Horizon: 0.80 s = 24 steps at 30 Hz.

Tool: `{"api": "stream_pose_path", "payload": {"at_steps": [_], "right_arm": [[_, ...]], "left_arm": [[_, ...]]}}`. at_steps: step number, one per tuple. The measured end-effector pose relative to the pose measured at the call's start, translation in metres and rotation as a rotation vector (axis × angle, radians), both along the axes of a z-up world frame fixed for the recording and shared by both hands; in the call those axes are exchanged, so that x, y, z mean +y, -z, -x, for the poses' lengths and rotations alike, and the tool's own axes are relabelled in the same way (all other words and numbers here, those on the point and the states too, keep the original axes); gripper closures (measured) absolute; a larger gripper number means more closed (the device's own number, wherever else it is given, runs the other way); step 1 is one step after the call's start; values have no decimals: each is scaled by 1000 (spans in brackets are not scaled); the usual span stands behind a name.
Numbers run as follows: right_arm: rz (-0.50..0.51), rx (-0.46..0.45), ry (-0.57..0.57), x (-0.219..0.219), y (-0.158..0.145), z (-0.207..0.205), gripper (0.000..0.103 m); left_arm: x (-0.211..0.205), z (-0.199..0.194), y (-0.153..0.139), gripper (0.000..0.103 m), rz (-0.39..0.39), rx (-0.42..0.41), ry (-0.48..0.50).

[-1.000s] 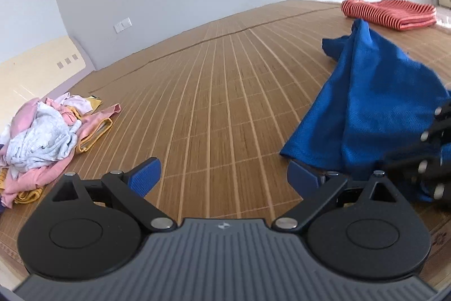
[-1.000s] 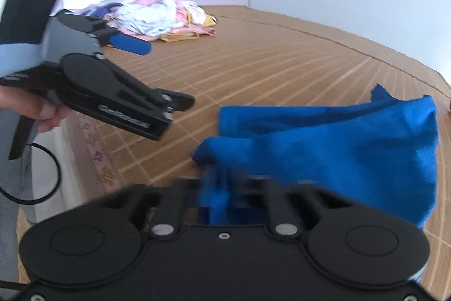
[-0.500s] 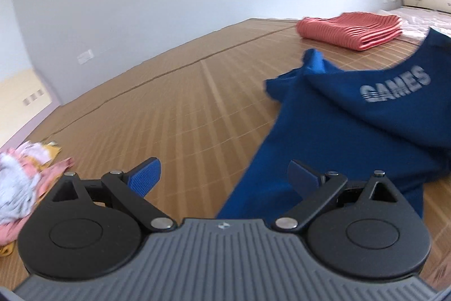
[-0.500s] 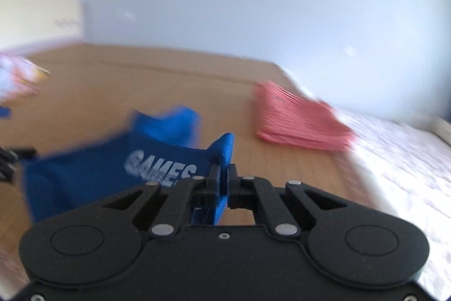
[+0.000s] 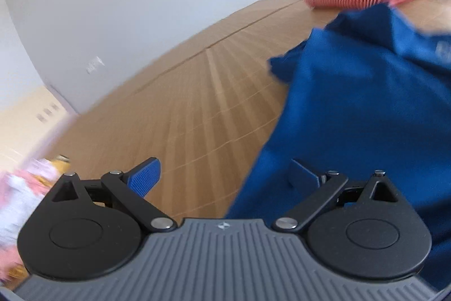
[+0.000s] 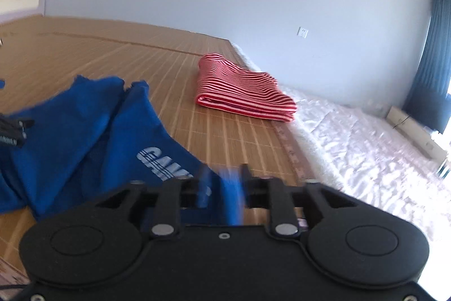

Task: Fold clothes

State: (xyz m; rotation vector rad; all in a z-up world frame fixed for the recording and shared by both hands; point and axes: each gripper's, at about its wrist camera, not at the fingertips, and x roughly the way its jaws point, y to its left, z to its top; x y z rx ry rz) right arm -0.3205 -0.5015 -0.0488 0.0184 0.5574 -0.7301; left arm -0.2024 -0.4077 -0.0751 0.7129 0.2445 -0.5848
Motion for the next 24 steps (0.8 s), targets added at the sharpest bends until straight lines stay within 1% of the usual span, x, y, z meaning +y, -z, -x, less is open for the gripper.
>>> {"api": "stream_pose_path", "payload": {"at_steps": [1,2,4,7,10,12,16,18,19,20,22,24], "right_arm": [[-2,-20,-6,1,-3,1,50],[3,-38,-20,4,-6,2,49],[-9,-78,-77,9,-10,3,47],[-109,-147,-201,13,-13,1,44],[-225,-178,-330,18,-10,-7,43],[-262,-171,-392,23,-5,-14,43],[-251,-119,-469,38,5,-30,42],[-253,-110,-506,46,7,-33,38],[-252,-104,-521,50,8,-34,35],[-248,-96,-528,54,9,-35,34],[-250,-83,-537,57,10,-38,34],[-276,-82,-561,60,13,-40,34]], "left_arm": [[7,0,3,4,-18,-30,-19],[16,-2,3,4,-7,-26,-26],[33,-5,2,4,13,15,-51],[56,-4,3,4,3,17,-107],[76,8,5,4,7,15,-141],[88,19,5,4,17,23,-156],[104,42,3,4,20,40,-158],[109,48,1,4,18,60,-159],[112,50,0,4,18,70,-159],[116,54,0,4,19,77,-153],[127,66,-1,4,24,83,-139],[130,75,-1,4,22,84,-126]]}}
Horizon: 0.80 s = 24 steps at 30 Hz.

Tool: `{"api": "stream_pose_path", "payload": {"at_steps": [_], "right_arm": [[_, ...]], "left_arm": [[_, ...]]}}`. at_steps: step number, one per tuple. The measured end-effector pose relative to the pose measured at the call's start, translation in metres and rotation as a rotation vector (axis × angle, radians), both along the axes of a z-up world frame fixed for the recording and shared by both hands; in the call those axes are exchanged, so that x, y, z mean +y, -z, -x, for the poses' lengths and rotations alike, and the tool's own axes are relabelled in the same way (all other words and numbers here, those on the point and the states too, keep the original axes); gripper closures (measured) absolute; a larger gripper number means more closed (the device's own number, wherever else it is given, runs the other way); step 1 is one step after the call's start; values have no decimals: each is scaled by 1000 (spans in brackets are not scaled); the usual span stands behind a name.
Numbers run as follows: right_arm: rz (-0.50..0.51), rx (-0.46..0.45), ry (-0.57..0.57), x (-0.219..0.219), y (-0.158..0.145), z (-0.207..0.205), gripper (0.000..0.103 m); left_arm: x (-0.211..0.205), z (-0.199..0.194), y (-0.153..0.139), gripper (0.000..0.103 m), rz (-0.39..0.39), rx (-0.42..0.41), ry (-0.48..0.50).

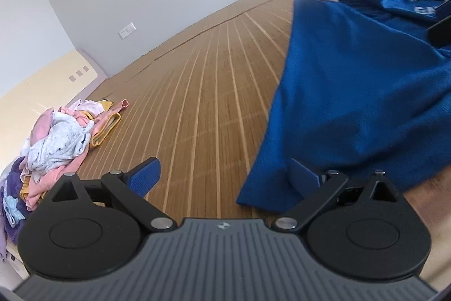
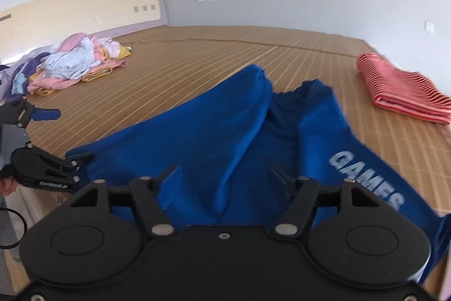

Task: Fold clothes

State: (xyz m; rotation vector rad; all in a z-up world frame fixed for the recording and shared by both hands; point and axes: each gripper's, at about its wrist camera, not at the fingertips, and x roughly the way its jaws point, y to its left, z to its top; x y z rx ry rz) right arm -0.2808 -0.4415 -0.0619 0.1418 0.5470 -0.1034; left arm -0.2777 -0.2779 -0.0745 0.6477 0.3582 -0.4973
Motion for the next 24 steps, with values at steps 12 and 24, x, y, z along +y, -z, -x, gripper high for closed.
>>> {"api": "stream_pose_path", "payload": {"at_steps": [12,24], "right_arm": [[60,-89,24,-36,-63,-18,31],[-171,-54,180,-173,-26,-85,31]], "left_arm": [[-13,-26,-86,4,238,127,154],[-152,-139,-81,4,404,452,233]]}}
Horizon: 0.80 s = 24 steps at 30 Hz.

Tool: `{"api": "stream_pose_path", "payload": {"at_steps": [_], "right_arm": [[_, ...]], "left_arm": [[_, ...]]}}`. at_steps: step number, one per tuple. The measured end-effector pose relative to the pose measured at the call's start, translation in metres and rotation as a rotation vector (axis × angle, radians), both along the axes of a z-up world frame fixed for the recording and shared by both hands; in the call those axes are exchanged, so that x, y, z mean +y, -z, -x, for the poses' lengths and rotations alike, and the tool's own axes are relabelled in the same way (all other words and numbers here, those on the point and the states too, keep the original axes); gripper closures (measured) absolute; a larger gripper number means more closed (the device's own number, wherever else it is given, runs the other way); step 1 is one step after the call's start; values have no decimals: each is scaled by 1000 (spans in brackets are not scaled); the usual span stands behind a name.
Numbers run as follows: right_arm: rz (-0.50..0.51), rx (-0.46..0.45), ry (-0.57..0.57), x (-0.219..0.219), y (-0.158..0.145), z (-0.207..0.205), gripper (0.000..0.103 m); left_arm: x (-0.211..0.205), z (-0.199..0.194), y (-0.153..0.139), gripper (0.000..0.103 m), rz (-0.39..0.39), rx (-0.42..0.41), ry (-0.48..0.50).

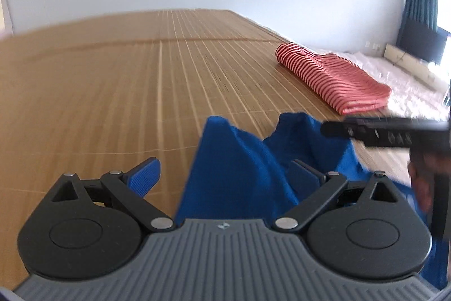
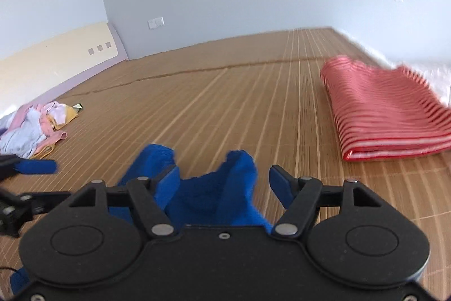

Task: Fold clothes

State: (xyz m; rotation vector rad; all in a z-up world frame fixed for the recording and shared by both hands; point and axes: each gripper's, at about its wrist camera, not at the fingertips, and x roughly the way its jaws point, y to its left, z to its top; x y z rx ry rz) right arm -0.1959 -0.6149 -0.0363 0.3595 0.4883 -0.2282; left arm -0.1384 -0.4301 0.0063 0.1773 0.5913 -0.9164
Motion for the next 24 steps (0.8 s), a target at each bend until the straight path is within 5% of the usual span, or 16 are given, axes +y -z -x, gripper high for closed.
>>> {"api": "stream_pose_path", "payload": {"at_steps": [7,10,17,24], "right_arm": [[-81,21,34,-24,18,-15,31],[-26,102,35,-19,17,-37,32],[94,289,-76,-19,12,-86,97],[-20,65,122,-48,10,-85,99]], "left_arm": [[-42,-18,26,4,1,-40,-33],[-52,-18,37,4,-86,-121,-52],[-46,-39,49,2,-191,-269,-127],[-36,-97,44,2,-224,-330,-283]]}}
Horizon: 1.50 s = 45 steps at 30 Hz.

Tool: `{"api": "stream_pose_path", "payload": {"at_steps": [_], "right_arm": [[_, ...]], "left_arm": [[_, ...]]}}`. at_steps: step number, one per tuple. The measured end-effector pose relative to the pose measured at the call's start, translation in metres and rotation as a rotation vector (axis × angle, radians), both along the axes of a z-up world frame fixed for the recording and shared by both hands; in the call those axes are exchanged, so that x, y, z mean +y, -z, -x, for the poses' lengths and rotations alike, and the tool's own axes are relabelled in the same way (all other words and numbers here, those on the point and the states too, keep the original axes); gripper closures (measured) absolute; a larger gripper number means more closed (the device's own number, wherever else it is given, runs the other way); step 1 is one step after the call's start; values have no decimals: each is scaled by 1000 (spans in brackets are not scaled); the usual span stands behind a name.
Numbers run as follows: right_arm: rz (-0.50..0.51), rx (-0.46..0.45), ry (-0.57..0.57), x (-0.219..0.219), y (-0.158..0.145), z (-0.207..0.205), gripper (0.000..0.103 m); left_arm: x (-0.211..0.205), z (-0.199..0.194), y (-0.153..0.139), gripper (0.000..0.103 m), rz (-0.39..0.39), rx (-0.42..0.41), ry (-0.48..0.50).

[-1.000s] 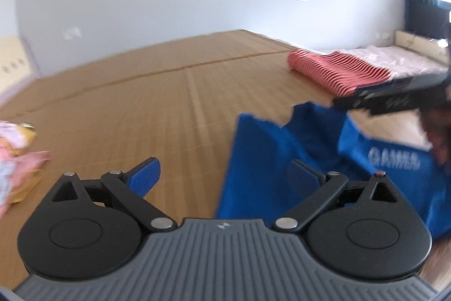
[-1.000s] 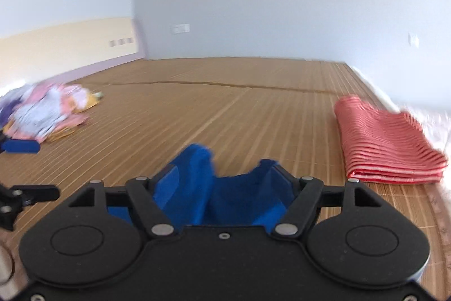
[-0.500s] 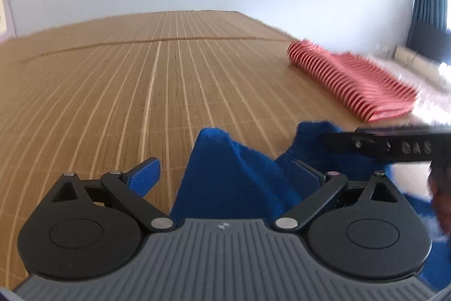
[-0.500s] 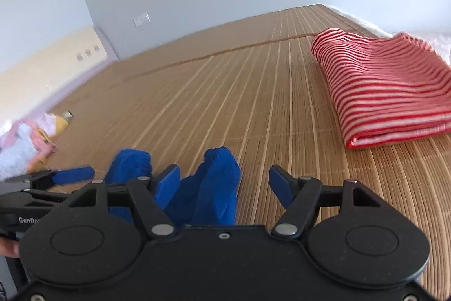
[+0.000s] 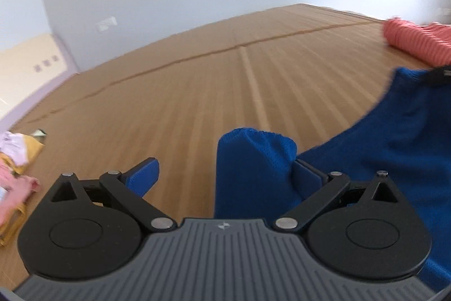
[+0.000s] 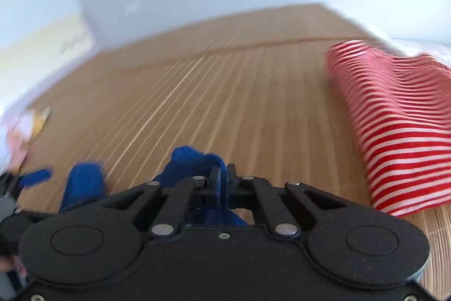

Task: Fold clothes

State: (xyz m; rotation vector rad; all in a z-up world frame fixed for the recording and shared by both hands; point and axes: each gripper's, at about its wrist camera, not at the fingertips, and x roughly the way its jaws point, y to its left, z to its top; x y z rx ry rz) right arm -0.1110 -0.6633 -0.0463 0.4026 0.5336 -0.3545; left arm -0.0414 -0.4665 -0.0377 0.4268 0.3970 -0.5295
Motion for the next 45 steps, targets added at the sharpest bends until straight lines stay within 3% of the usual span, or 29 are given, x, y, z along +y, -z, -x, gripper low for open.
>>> {"api": "stream_pose_path", "payload": {"at_steps": [5,7,9,10,11,14,17,20,23,27,31,34,36,39,40,45], "right_arm": [[89,25,163,-15,19,18,99],[107,45,183,-19,22,25,99],[80,-7,138,-16,18,31,94],[76,-56,98,-10,15,33,88],[85,-96,48,-3,11,32,77],[118,-128,-39,18,10,21,54],[111,-77,-99,28,16,8,43],[100,-47,-79,26,20,10,41],[74,-63,-70,24,22,9,41],[154,-78,-93,28,11,2,38],[299,65,-159,38,-1,-26,30],[380,153,-230,44,0,-47,30],[362,236,-305,43,5,-58,35],[338,254,-322,41,8,-59,69],[327,244,-306,39,8,-57,95],[319,188,-146,20,6,-46,95]], "left_arm": [[21,-19,5,2,33,43,-46],[31,-22,2,2,62,49,-49],[43,-25,-4,2,61,43,-76],[51,-27,-7,2,53,39,-93],[58,-29,-9,2,48,32,-115],[77,-40,-12,2,68,65,-166],[84,-42,-15,2,146,138,-119],[79,-36,-17,2,196,176,-22],[64,-26,-11,2,129,163,42],[55,-18,-2,2,22,111,99],[53,-13,5,2,-1,109,149],[50,-14,5,2,11,121,153],[53,-19,6,2,32,148,153],[57,-25,8,2,66,192,144],[57,-29,10,1,71,200,139],[58,-31,12,1,61,185,113]]}}
